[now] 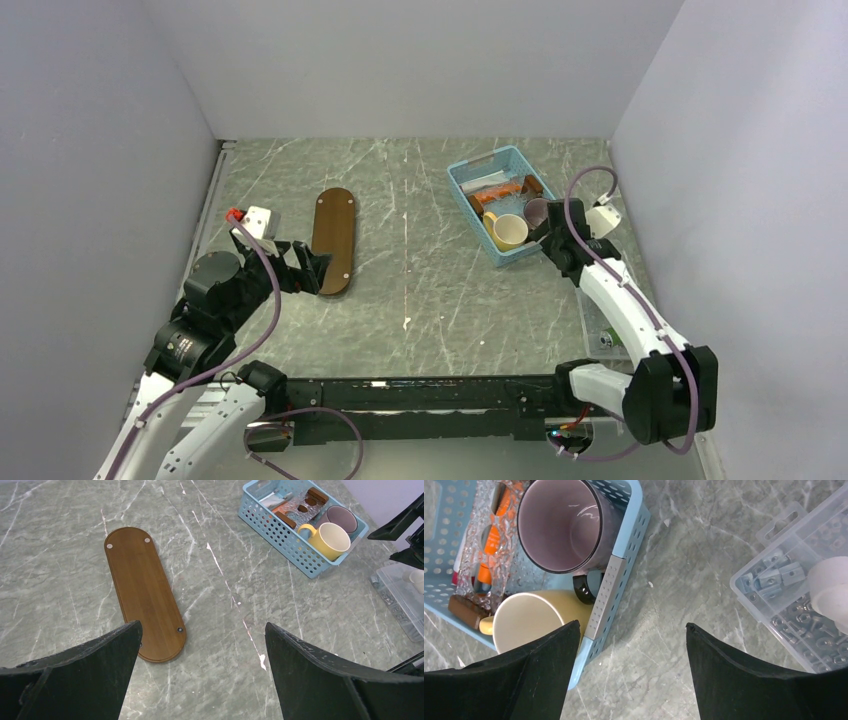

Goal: Prepare toiletry sets of a toothbrush and toothpaste on the tray

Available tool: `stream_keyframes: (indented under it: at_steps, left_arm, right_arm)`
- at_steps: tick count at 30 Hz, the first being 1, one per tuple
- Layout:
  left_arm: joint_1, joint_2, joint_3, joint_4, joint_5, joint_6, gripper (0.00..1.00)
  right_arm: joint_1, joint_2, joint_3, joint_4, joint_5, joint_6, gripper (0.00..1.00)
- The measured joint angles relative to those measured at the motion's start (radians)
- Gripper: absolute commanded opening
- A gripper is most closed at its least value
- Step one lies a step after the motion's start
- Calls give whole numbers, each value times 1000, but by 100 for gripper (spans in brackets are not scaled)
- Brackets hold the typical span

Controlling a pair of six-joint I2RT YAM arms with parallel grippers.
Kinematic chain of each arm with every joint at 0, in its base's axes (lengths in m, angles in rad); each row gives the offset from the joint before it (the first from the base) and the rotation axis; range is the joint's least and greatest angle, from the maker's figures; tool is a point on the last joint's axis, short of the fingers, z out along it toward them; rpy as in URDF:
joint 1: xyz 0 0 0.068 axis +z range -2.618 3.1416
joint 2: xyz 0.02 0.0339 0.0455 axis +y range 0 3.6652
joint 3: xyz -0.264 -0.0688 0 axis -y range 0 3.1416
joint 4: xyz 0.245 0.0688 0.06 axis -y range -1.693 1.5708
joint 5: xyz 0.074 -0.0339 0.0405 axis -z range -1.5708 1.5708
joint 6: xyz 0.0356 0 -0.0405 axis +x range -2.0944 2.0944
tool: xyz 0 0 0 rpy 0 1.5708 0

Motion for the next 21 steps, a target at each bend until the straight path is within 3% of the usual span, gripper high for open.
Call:
stream_keyframes:
  at_steps: [21]
  left_arm:
    - [0, 29, 0, -1, 0, 0, 99]
  right_arm:
    - [-76, 156, -7, 125, -79, 46, 64]
